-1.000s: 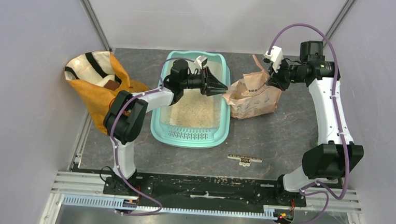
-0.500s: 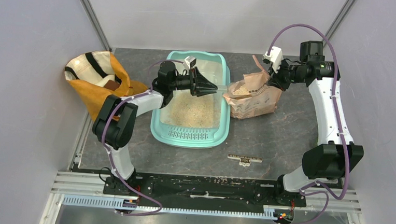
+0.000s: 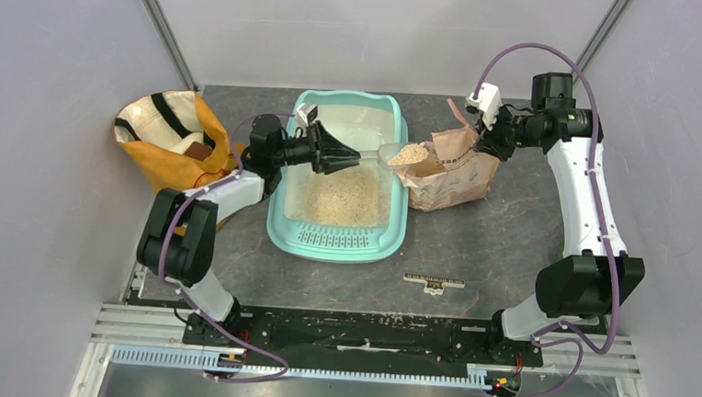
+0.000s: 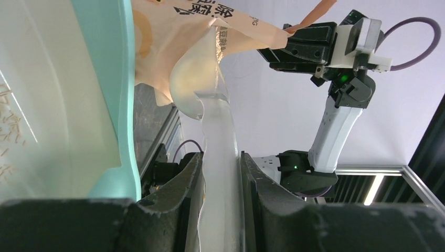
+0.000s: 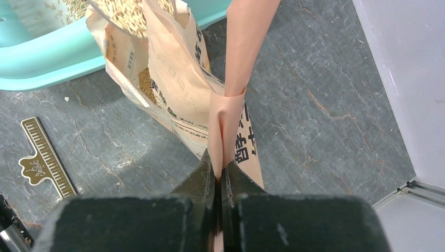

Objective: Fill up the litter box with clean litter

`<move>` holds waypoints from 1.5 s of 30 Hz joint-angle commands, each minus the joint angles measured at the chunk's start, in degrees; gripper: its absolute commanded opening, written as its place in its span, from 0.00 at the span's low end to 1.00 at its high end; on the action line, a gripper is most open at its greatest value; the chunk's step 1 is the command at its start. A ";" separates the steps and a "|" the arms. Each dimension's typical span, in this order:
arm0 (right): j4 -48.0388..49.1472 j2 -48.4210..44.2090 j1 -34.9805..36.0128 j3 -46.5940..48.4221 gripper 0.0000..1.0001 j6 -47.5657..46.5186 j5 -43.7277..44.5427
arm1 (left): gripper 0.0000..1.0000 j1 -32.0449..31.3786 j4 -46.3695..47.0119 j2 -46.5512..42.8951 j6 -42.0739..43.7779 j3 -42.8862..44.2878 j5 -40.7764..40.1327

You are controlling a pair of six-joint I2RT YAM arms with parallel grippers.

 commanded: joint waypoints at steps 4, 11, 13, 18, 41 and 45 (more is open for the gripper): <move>2.35 -1.63 0.25 3.85 0.00 -1.25 -4.73 | 0.02 4.83 -1.69 -10.26 0.70 -5.25 2.16; 2.03 -0.92 0.25 4.84 0.00 -1.58 -4.89 | 0.02 12.86 -22.19 -19.44 12.91 -5.60 4.81; 1.88 -0.87 0.25 5.03 0.00 -1.60 -4.95 | 0.02 14.83 -29.65 -21.15 18.50 -4.81 4.61; 1.93 -0.72 0.25 5.30 0.00 -1.41 -4.95 | 0.02 16.16 -65.26 -21.79 48.50 5.87 -6.03; 2.23 -0.65 0.25 5.30 0.00 -1.00 -4.93 | 0.02 -7.93 -85.14 -17.24 86.18 29.58 -51.43; 2.43 -0.66 0.25 5.42 0.00 -0.80 -5.01 | 0.02 -8.10 -78.68 -19.34 78.86 31.91 -29.62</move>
